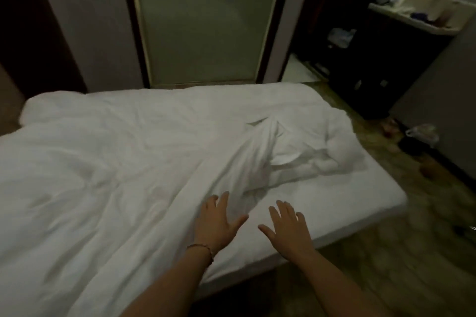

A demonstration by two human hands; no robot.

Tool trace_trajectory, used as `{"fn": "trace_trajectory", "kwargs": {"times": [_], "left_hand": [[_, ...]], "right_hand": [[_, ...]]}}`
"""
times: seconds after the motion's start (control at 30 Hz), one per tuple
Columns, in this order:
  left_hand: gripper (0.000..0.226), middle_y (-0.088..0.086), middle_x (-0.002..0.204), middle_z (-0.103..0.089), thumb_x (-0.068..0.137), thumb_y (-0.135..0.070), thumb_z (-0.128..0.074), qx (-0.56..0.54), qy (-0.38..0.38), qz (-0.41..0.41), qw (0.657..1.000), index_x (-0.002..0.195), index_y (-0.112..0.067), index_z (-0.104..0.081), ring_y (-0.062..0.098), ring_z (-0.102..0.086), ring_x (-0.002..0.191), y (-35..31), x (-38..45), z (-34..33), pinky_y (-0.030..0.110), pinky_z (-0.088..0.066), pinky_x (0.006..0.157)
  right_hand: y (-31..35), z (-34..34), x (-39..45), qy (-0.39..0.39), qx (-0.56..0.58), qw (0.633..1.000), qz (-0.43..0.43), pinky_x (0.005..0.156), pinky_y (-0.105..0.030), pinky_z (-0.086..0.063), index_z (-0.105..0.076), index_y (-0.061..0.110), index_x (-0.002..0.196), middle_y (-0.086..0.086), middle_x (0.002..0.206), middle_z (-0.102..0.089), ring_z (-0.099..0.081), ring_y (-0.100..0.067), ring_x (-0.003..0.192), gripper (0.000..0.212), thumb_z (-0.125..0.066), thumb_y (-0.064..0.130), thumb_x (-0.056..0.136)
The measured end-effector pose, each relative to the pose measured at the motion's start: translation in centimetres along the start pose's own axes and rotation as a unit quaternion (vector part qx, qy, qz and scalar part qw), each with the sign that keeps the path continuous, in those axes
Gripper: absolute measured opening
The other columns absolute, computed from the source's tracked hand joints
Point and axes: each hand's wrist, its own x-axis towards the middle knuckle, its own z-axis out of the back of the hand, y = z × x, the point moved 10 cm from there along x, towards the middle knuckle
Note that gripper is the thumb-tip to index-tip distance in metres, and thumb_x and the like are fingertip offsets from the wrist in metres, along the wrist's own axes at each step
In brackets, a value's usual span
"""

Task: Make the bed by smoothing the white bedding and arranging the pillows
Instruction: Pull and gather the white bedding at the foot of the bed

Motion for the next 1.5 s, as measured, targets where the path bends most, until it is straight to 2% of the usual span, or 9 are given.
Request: {"fn": "trace_trajectory", "kwargs": {"times": [0.2, 0.33, 0.43, 0.63, 0.8, 1.1, 1.23, 1.4, 1.5], "left_hand": [[0.091, 0.001, 0.153, -0.032, 0.082, -0.083, -0.039, 0.038, 0.019, -0.036, 0.998, 0.154, -0.03, -0.022, 0.025, -0.035, 0.136, -14.4, 5.6, -7.6, 0.041, -0.038, 0.107], [0.093, 0.003, 0.156, -0.03, 0.083, -0.083, -0.039, 0.055, 0.055, -0.059, 0.995, 0.155, -0.028, -0.021, 0.026, -0.033, 0.139, -21.8, 9.0, -12.7, 0.043, -0.035, 0.111], [0.095, 0.004, 0.158, -0.026, 0.081, -0.084, -0.038, 0.058, 0.069, -0.069, 0.993, 0.156, -0.028, -0.019, 0.028, -0.028, 0.142, -26.1, 12.8, -15.6, 0.046, -0.034, 0.113], [0.123, 0.003, 0.151, -0.033, 0.057, -0.101, 0.0, 0.095, 0.037, -0.097, 0.99, 0.152, -0.028, -0.025, 0.026, -0.031, 0.137, -33.6, 24.8, -20.8, 0.046, -0.04, 0.105], [0.109, 0.006, 0.155, -0.03, 0.066, -0.092, -0.014, 0.083, 0.02, -0.043, 0.995, 0.153, -0.027, -0.027, 0.029, -0.026, 0.141, -37.3, 36.3, -23.7, 0.051, -0.039, 0.103], [0.086, 0.01, 0.161, -0.018, 0.089, -0.073, -0.04, 0.046, -0.028, 0.115, 0.992, 0.157, -0.025, -0.019, 0.031, -0.014, 0.147, -33.5, 48.7, -24.1, 0.054, -0.034, 0.11], [0.084, 0.015, 0.162, -0.012, 0.089, -0.072, -0.037, -0.074, -0.051, 0.222, 0.971, 0.157, -0.03, -0.014, 0.035, -0.015, 0.147, -31.0, 51.5, -27.2, 0.052, -0.024, 0.115], [0.063, 0.015, 0.15, -0.035, 0.101, -0.056, -0.026, -0.134, -0.108, 0.275, 0.946, 0.155, -0.024, -0.024, 0.034, -0.032, 0.136, -31.3, 53.5, -31.4, 0.046, -0.023, 0.112], [0.077, 0.006, 0.143, -0.046, 0.093, -0.061, -0.007, -0.123, -0.146, 0.282, 0.94, 0.15, -0.018, -0.035, 0.028, -0.04, 0.128, -31.1, 54.5, -32.6, 0.041, -0.03, 0.102]], "right_hand": [[-17.6, 2.0, 1.7, -0.015, 0.012, 0.998, -0.065, 0.118, -0.049, -0.018, -0.026, 0.021, 0.155, -0.008, 0.164, -0.017, -0.014, -0.029, 0.151, 0.131, 0.041, 0.078, 0.058], [-27.4, 2.0, 2.9, 0.003, 0.028, 0.994, -0.109, 0.09, -0.052, -0.052, -0.069, 0.016, 0.121, -0.013, 0.131, -0.063, -0.061, -0.033, 0.12, 0.099, 0.007, 0.072, 0.092], [-33.0, 0.9, 5.4, 0.012, 0.041, 0.992, -0.123, 0.077, -0.05, -0.057, -0.076, 0.018, 0.107, -0.01, 0.116, -0.071, -0.069, -0.03, 0.105, 0.087, -0.005, 0.067, 0.096], [-42.8, -0.4, 14.3, 0.007, 0.026, 0.992, -0.121, 0.081, -0.049, -0.056, -0.073, 0.017, 0.114, -0.01, 0.121, -0.069, -0.068, -0.029, 0.108, 0.083, -0.009, 0.067, 0.097], [-50.1, 0.2, 25.1, 0.0, 0.035, 0.994, -0.101, 0.087, -0.049, -0.054, -0.066, 0.016, 0.125, -0.012, 0.13, -0.064, -0.064, -0.03, 0.116, 0.083, -0.008, 0.068, 0.097], [-49.0, 1.2, 43.6, -0.002, 0.015, 0.999, 0.033, 0.094, -0.053, -0.049, -0.066, 0.016, 0.126, -0.012, 0.138, -0.059, -0.057, -0.031, 0.126, 0.076, -0.021, 0.067, 0.093], [-46.7, -1.3, 50.5, -0.012, 0.059, 0.996, 0.062, 0.105, -0.06, -0.037, -0.044, 0.009, 0.145, -0.022, 0.154, -0.035, -0.038, -0.045, 0.137, 0.097, -0.004, 0.078, 0.09], [-44.7, -4.3, 54.7, -0.043, 0.131, 0.988, 0.075, 0.094, -0.06, -0.047, -0.046, -0.003, 0.139, -0.029, 0.138, -0.049, -0.052, -0.051, 0.119, 0.083, -0.023, 0.066, 0.099], [-44.0, -4.2, 56.2, -0.069, 0.188, 0.977, 0.077, 0.091, -0.049, -0.046, -0.05, 0.004, 0.128, -0.02, 0.121, -0.056, -0.057, -0.039, 0.105, 0.066, -0.036, 0.062, 0.097]]}}
